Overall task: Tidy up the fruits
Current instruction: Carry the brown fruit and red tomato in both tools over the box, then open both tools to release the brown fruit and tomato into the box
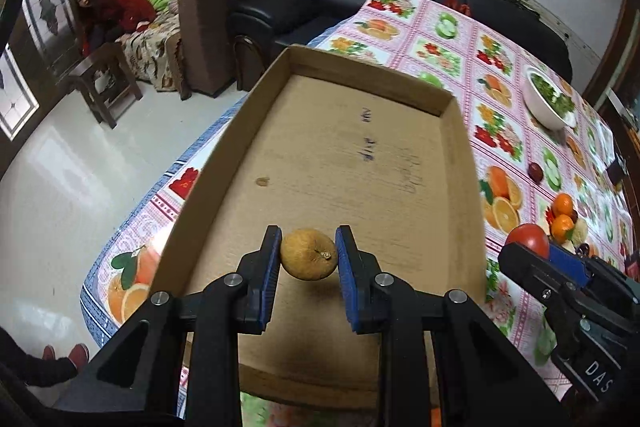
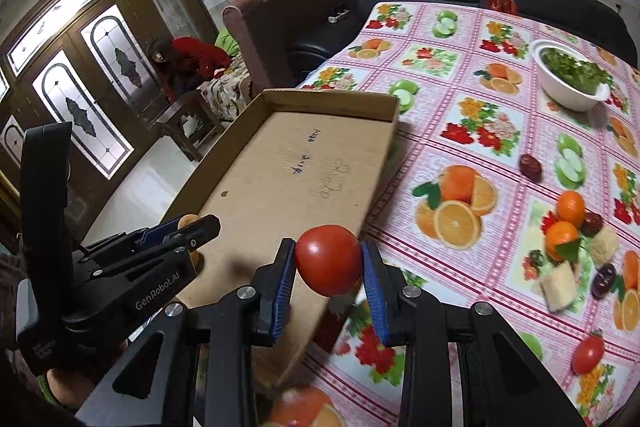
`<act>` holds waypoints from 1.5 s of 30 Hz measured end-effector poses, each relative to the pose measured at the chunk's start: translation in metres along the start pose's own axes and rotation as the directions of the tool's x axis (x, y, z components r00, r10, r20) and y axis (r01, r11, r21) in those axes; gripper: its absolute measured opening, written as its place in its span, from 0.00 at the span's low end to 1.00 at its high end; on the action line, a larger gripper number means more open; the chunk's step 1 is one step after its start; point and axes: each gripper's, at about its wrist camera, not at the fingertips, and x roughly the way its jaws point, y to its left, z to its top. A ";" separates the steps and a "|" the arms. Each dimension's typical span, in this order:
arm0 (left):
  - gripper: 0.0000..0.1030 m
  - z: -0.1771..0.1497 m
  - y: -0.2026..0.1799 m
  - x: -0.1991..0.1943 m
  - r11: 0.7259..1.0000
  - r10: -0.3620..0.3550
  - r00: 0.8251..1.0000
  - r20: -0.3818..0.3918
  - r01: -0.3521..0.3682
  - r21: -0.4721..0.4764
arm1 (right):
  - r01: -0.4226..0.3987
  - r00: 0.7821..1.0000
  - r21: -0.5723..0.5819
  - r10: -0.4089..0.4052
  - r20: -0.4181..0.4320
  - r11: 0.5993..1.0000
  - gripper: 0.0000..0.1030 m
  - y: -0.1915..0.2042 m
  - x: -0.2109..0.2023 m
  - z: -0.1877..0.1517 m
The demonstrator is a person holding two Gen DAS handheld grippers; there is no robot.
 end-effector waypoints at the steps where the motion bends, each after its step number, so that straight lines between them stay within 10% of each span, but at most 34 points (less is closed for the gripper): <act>1: 0.24 0.001 0.002 0.002 1.000 0.002 1.000 -0.003 -0.002 -0.003 | -0.006 1.000 -0.001 0.006 -0.004 1.000 0.32 0.001 0.004 0.001; 21: 0.25 -0.003 0.012 0.042 0.998 0.064 0.995 -0.083 -0.064 -0.002 | -0.039 0.990 -0.081 0.028 -0.135 0.996 0.32 0.031 0.079 -0.004; 45: 0.43 -0.010 0.010 0.011 0.998 0.066 0.996 -0.055 -0.067 -0.014 | -0.037 0.997 -0.055 0.033 -0.071 0.998 0.44 0.016 0.031 -0.010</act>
